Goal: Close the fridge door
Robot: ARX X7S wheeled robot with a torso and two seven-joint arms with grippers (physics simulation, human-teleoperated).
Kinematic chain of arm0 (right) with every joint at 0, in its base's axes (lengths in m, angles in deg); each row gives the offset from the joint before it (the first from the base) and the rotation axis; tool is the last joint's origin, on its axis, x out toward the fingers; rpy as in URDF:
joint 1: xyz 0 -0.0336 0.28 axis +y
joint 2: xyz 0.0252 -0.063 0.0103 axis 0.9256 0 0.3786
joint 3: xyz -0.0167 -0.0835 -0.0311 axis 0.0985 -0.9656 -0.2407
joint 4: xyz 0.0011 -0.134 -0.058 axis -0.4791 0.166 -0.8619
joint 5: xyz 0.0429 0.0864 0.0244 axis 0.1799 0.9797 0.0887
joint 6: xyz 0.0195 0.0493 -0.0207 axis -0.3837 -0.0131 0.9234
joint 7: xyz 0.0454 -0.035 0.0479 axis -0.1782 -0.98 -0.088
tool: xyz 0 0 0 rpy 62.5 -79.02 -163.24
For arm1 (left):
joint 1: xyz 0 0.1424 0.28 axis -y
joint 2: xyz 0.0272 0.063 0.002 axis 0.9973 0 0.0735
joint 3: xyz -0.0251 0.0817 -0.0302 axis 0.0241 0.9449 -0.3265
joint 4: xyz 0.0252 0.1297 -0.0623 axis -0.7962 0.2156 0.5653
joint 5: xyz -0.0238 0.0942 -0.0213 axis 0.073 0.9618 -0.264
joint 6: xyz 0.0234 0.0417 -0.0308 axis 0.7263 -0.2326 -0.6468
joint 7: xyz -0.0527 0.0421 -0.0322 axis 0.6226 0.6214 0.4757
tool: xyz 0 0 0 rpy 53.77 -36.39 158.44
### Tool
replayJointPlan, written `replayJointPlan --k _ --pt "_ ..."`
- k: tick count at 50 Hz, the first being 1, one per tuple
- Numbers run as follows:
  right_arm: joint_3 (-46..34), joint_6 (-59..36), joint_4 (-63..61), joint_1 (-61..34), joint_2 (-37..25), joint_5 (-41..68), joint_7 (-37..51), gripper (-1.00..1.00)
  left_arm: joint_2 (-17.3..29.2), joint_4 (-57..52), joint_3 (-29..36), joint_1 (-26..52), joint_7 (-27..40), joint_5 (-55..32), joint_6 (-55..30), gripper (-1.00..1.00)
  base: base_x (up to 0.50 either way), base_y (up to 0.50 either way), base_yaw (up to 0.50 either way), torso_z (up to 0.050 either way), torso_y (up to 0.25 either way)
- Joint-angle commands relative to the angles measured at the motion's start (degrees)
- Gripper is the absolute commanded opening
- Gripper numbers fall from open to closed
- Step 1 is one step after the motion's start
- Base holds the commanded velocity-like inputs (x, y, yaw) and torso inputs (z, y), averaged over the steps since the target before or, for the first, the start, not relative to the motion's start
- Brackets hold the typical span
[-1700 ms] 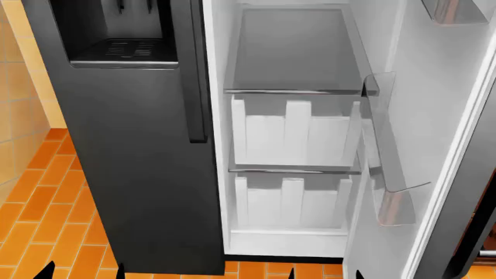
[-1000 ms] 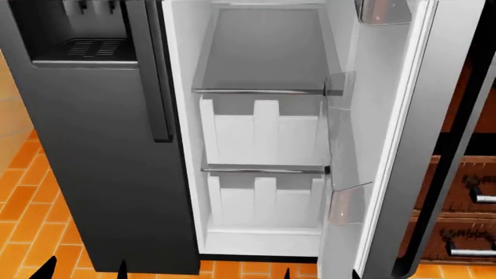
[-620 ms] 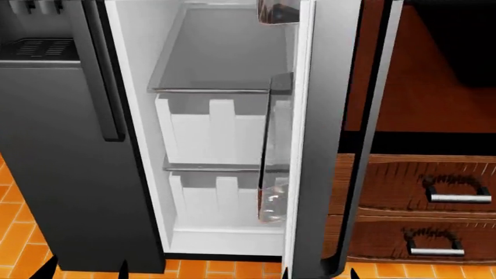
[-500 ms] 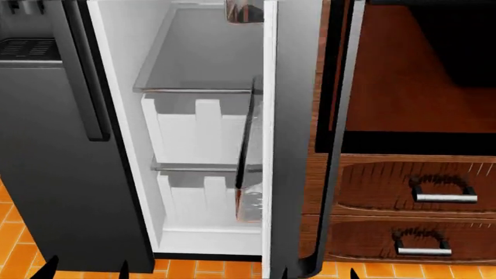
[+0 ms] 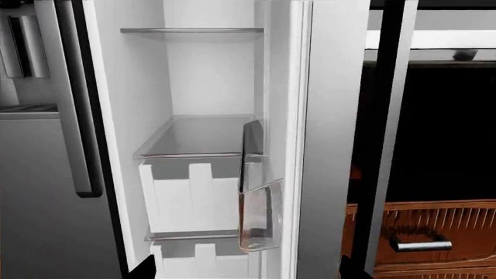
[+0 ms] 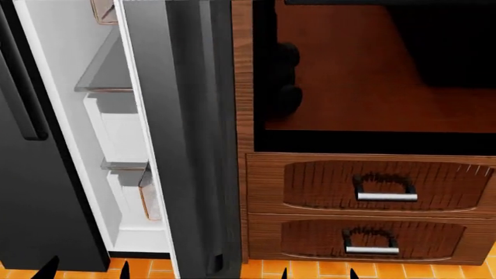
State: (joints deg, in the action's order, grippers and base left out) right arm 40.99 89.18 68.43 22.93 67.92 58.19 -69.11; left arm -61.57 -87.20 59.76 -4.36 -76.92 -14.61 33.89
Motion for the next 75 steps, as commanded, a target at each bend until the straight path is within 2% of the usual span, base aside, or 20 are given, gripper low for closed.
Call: replayJointPlan --k 1,38,49,75 --pt "-0.63 0.19 -0.16 0.02 -0.51 0.49 0.65 1.0 0.45 -0.38 0.41 -0.07 0.42 -0.34 -0.11 1.0 0.0 -0.5 0.0 0.0 0.0" --pt "-1.89 0.2 0.66 -0.74 -1.96 1.93 2.22 1.0 1.13 0.15 1.94 0.54 1.63 -0.94 0.1 1.0 0.0 -0.5 0.0 0.0 0.0" --pt "-1.99 -1.19 0.46 -1.03 -2.22 2.62 2.98 1.0 1.34 0.11 2.19 0.55 2.01 -1.3 0.32 1.0 0.02 0.0 0.0 0.0 0.0" --pt "-3.16 -1.25 0.49 -1.26 -2.87 2.75 4.17 1.0 2.2 -0.38 2.75 0.43 2.67 -1.91 0.52 1.0 0.5 0.0 0.0 0.0 0.0"
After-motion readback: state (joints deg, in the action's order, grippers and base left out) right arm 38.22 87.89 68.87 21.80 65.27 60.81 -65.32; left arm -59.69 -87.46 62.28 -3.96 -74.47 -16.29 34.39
